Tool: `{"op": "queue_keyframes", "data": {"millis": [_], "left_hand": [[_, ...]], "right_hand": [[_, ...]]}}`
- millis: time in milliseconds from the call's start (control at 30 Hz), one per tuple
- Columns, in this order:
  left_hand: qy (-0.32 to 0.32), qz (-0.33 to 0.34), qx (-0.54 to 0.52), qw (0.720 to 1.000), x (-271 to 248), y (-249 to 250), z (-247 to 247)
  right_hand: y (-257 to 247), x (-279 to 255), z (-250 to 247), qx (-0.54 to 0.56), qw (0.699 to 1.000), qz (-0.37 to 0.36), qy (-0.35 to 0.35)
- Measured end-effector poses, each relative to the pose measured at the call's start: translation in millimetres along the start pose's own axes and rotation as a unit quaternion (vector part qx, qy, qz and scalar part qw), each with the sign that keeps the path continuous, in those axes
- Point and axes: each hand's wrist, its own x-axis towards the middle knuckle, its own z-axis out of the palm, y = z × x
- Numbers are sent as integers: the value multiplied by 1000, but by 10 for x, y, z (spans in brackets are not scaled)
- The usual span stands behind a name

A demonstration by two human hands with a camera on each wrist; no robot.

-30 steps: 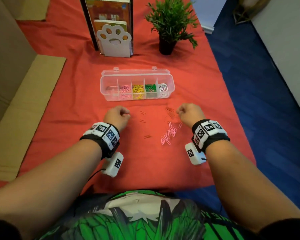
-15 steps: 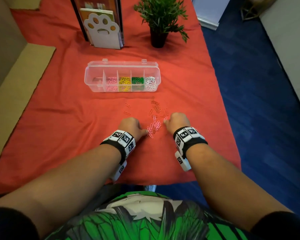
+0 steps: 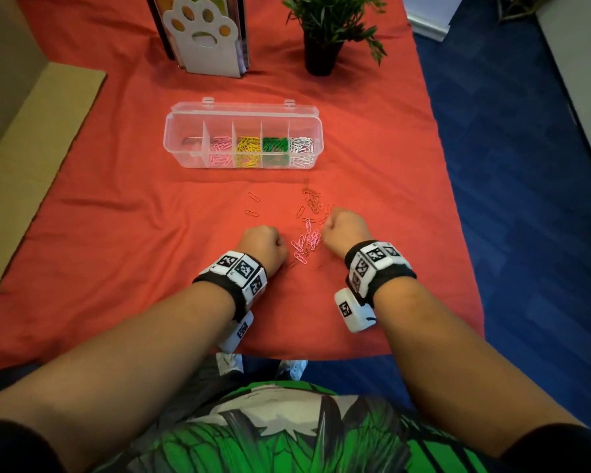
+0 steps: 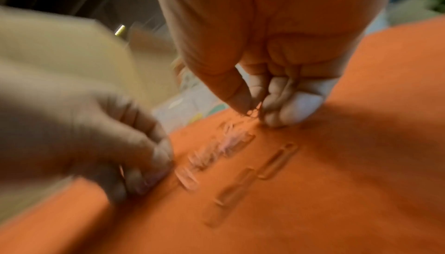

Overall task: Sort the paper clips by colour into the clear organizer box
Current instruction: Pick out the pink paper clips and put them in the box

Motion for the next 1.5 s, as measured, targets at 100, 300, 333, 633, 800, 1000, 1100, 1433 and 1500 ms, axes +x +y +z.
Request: {"op": "queue_keyframes", "data": {"millis": [100, 300, 333, 633, 800, 1000, 1100, 1433, 1500], "left_hand": [[-10, -27, -106, 994, 56, -59, -2], [-88, -137, -501, 850, 22, 22, -108], [-100, -147, -528, 830, 5, 44, -136], [-91, -111, -361, 922, 50, 56, 11], [-5, 41, -68, 997, 66, -82, 144], [33, 24, -50, 998, 110, -256, 26], [46, 47, -49, 997, 105, -307, -21], [-1, 90, -48, 995, 89, -310, 1], [-5, 64, -130, 989, 95, -263, -24]], "right_hand": [[48, -10, -3, 245, 967, 73, -19], [51, -66, -48, 492, 857, 136, -64], [65, -52, -27, 472, 868, 141, -62], [-14, -92, 148, -46, 999, 21, 16], [-87, -87, 179, -36, 999, 5, 3], [83, -75, 63, 233, 967, 79, -68], [117, -109, 8, 395, 910, 104, -72], [9, -193, -85, 643, 738, 169, -115], [3, -157, -60, 595, 777, 183, -92]]}}
